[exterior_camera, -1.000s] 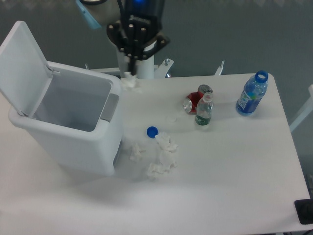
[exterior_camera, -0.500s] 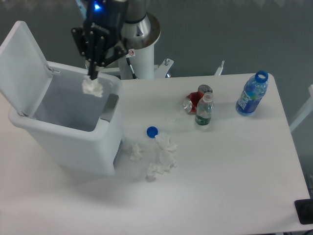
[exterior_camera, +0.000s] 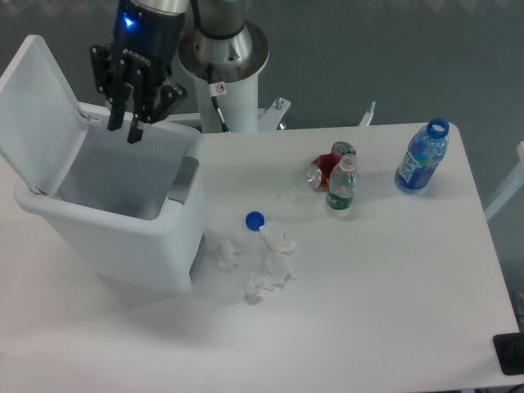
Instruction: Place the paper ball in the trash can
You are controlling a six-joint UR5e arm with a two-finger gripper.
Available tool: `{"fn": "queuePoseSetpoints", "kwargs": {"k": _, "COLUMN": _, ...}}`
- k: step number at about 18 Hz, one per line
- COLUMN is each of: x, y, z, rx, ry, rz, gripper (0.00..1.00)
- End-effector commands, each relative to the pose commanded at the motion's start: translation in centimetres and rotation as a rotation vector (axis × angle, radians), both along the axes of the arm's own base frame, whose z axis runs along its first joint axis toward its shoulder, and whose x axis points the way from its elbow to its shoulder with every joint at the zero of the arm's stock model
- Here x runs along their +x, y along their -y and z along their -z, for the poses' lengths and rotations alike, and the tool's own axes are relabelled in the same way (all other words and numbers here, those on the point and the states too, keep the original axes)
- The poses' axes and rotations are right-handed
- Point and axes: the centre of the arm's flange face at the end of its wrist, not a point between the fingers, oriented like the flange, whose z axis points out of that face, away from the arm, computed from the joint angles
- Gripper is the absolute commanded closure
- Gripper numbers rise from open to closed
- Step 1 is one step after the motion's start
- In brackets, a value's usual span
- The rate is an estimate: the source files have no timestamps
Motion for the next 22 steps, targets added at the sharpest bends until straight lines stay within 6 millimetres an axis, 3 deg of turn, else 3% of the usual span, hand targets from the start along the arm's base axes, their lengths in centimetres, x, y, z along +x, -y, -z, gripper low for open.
{"fn": "queuePoseSetpoints", "kwargs": {"k": 4, "x": -1.0, "y": 0.2, "z": 0.1, "rx": -0.003, "ry": -0.01, "rz": -0.01, "gripper": 0.0}}
{"fn": "queuePoseSetpoints", "kwargs": {"k": 11, "x": -6.2, "y": -0.3, "z": 1.9, "rx": -0.031, "ry": -0.085, "rz": -0.068, "gripper": 0.0}}
{"fn": "queuePoseSetpoints", "kwargs": {"k": 17, "x": -10.2, "y": 2.1, "z": 2.1, "rx": -0.086, "ry": -0.178, "rz": -0.125, "gripper": 0.0}}
{"fn": "queuePoseSetpoints", "kwargs": {"k": 22, "x": -11.8, "y": 2.4, "z": 3.8, "rx": -0.173, "ry": -0.228, "rz": -0.145, "gripper": 0.0}}
